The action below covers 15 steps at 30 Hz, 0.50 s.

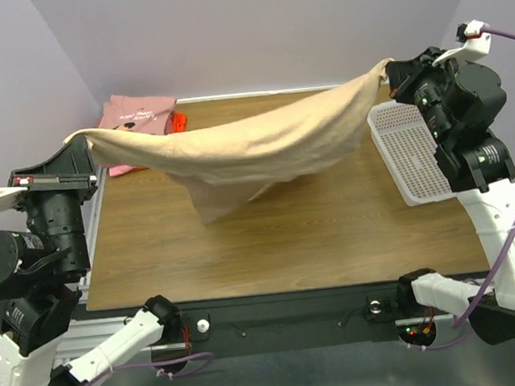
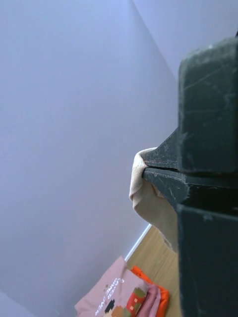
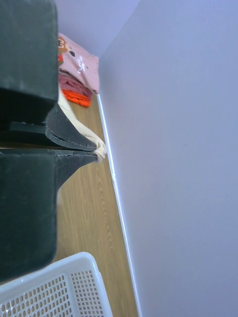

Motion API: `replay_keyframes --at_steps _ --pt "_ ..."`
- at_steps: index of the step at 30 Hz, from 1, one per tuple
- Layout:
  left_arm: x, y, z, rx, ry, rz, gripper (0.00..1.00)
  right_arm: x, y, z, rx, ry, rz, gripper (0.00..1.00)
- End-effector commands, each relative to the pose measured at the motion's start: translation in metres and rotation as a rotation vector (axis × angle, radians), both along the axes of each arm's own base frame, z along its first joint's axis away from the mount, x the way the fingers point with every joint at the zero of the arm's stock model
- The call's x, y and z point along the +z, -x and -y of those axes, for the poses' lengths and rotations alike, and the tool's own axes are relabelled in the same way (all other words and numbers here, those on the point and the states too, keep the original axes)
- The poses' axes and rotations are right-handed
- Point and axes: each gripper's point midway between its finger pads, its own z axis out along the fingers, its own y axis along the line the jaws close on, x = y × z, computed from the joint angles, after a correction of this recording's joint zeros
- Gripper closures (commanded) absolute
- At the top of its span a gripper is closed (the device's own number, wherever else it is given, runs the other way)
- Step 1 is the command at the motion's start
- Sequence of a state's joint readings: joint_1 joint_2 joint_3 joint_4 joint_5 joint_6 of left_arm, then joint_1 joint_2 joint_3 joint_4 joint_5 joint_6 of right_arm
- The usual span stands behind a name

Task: Fold and stack the t-shirts
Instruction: Flatten the tshirt out

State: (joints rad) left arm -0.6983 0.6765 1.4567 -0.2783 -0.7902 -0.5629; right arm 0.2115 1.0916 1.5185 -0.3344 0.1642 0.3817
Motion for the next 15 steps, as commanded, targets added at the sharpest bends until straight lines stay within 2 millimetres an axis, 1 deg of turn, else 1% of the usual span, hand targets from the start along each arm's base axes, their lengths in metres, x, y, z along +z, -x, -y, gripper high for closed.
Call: replay_keyframes --at_steps 1,2,3,4,5,6,7,8,9,10,11,12,13,14,15 --pt "-0.001 -0.024 0.001 0.109 -0.047 -0.042 1.00 0.009 -0.013 -0.004 0.007 0.039 -0.001 1.00" --pt "-0.001 -0.030 0.006 0.112 -0.063 -0.049 1.00 0.009 -0.018 -0.008 0.021 0.041 -0.005 1.00" --pt "0.004 -0.034 0.007 0.126 -0.073 -0.047 1.00 0.018 -0.024 -0.014 0.047 0.042 0.009 1.00" --pt "0.006 -0.041 0.010 0.138 -0.089 -0.057 1.00 0.007 -0.036 -0.019 0.058 0.049 -0.022 1.00" --pt "0.002 -0.058 0.023 0.148 -0.125 -0.086 1.00 0.003 -0.058 -0.026 0.071 0.054 -0.041 0.99" --pt "0.005 -0.066 0.027 0.158 -0.143 -0.092 1.00 0.007 -0.067 -0.029 0.078 0.054 -0.038 1.00" --pt "0.019 -0.069 0.021 0.187 -0.139 -0.074 1.00 0.010 -0.077 -0.036 0.103 0.058 -0.035 1.00" --pt "0.016 -0.092 0.029 0.197 -0.181 -0.097 1.00 0.009 -0.091 -0.041 0.112 0.064 -0.040 1.00" --pt "0.023 -0.109 0.028 0.172 -0.224 -0.079 1.00 0.024 -0.111 -0.045 0.115 0.067 -0.009 1.00" --pt "0.034 -0.131 0.031 0.155 -0.235 -0.069 1.00 0.027 -0.124 -0.051 0.134 0.075 0.000 1.00" --pt "0.041 -0.145 0.048 0.048 -0.257 -0.035 1.00 0.073 -0.119 -0.052 0.142 0.067 0.105 1.00" --pt "0.045 -0.158 0.048 0.034 -0.264 -0.035 1.00 0.057 -0.149 -0.060 0.150 0.080 0.081 1.00" --pt "0.046 -0.171 0.037 0.049 -0.272 -0.046 1.00 0.071 -0.154 -0.061 0.151 0.077 0.117 1.00" --pt "0.060 -0.187 0.050 -0.026 -0.294 -0.014 1.00 0.083 -0.155 -0.070 0.197 0.085 0.156 1.00" --pt "0.065 -0.194 0.050 -0.047 -0.299 -0.005 1.00 0.119 -0.144 -0.068 0.196 0.082 0.255 1.00"
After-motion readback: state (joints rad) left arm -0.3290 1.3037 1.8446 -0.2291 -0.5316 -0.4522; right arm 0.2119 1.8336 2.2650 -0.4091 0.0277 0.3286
